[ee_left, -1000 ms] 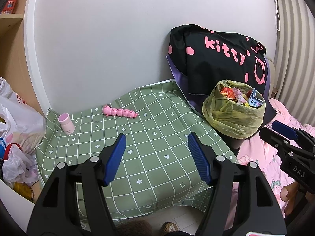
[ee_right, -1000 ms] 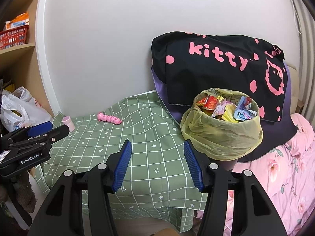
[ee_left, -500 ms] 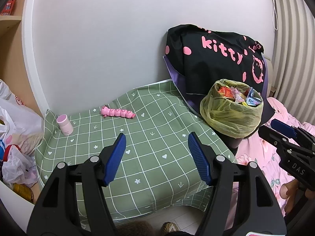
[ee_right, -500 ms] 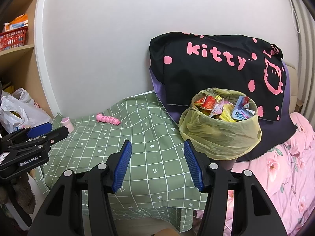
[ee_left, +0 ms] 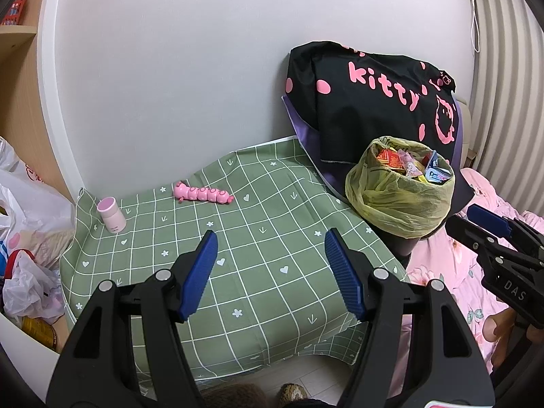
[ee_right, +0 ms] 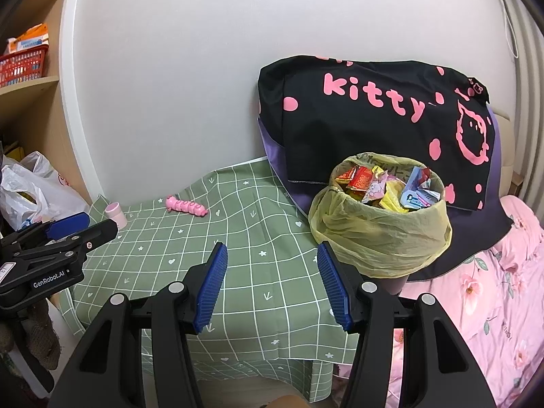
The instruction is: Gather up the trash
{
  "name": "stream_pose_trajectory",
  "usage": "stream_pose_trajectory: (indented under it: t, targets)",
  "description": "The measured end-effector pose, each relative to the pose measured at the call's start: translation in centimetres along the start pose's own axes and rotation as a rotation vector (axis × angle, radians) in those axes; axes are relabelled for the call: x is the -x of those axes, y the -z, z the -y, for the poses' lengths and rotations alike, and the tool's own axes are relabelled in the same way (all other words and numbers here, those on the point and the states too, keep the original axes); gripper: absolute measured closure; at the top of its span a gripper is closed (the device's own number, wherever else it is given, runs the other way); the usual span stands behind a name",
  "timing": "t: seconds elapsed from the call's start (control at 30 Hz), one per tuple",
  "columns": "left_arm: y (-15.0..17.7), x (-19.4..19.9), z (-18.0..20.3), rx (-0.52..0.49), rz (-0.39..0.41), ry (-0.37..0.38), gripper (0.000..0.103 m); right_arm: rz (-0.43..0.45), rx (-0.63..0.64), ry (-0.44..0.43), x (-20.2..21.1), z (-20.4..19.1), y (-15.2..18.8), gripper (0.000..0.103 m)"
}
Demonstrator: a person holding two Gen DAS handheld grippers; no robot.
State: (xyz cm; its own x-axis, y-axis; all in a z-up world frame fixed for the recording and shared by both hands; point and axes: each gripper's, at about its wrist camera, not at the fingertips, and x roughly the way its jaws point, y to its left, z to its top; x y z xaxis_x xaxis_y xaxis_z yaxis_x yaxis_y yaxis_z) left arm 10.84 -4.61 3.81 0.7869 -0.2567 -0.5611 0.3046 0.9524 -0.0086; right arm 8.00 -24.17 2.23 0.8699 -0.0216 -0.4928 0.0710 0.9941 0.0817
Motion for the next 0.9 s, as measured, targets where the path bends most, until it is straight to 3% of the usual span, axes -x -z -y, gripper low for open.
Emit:
stream_pose_trajectory:
  t: [0.63, 0.77, 0.9]
  targets:
    - [0.1, -1.0, -1.1, 0.029, -0.008, -0.024, 0.041, -0.023, 0.013, -0.005, -1.1, -0.4, 0.0, 0.051]
    - [0.0, -3.2, -2.7, 0.064, -0.079, -0.027, 0.041, -0.057, 0.032, -0.015, -2.7, -0.6, -0.1, 0.051]
    - [1.3, -9.6, -9.0, 0.232, -0.228, -0.078, 0.041, -0.116, 0.087, -0.09, -8.2, -1.6, -0.7, 0.05]
